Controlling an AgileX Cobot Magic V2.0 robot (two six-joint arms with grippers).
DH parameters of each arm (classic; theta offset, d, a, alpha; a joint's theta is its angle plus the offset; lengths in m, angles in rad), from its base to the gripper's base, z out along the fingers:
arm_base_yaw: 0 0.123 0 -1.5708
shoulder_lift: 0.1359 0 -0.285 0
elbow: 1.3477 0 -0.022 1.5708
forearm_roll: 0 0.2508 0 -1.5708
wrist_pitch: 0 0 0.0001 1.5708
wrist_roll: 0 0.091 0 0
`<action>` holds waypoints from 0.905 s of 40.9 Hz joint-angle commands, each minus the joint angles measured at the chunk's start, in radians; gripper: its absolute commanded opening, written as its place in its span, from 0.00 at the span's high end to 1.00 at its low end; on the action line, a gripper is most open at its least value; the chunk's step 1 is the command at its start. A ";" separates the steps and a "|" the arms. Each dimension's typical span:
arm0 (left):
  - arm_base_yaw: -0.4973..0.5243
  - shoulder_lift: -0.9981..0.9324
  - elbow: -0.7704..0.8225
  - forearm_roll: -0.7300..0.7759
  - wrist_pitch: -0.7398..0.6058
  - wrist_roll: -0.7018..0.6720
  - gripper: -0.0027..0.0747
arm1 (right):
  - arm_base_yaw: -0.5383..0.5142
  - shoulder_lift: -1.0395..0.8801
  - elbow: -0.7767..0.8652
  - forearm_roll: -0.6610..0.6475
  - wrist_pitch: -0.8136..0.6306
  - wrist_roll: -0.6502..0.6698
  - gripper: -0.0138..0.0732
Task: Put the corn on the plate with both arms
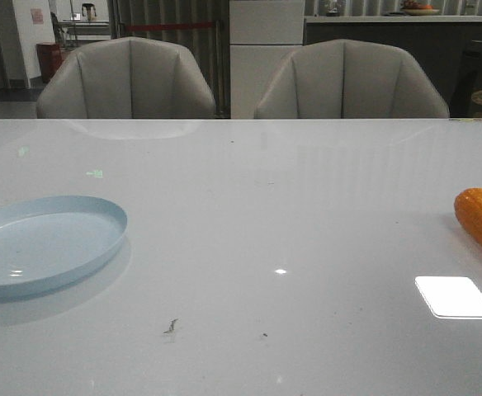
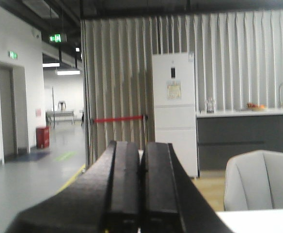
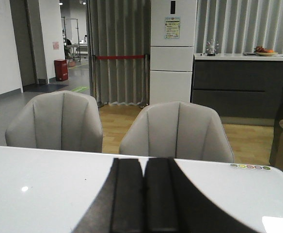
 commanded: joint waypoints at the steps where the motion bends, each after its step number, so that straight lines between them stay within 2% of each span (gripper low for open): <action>1: 0.001 0.133 -0.071 -0.006 -0.048 -0.006 0.84 | -0.003 0.125 -0.087 0.002 -0.126 -0.001 0.77; 7: 0.001 0.309 -0.073 -0.006 -0.039 -0.006 0.84 | -0.003 0.287 -0.093 0.002 -0.153 -0.001 0.77; 19: 0.001 0.605 -0.073 -0.050 -0.035 -0.006 0.84 | -0.002 0.553 -0.091 0.038 0.036 -0.001 0.77; 25: 0.001 0.688 -0.073 -0.129 -0.005 -0.006 0.83 | -0.002 0.631 -0.091 0.098 0.094 -0.001 0.77; 28: 0.001 0.706 -0.073 -0.146 -0.001 -0.006 0.77 | -0.002 0.645 -0.091 0.127 0.103 -0.001 0.76; 31: 0.001 0.713 -0.073 -0.149 -0.003 -0.006 0.68 | -0.002 0.655 -0.091 0.132 0.103 -0.001 0.71; 37: 0.001 0.713 -0.073 -0.149 0.002 -0.006 0.46 | -0.002 0.670 -0.091 0.132 0.104 -0.001 0.48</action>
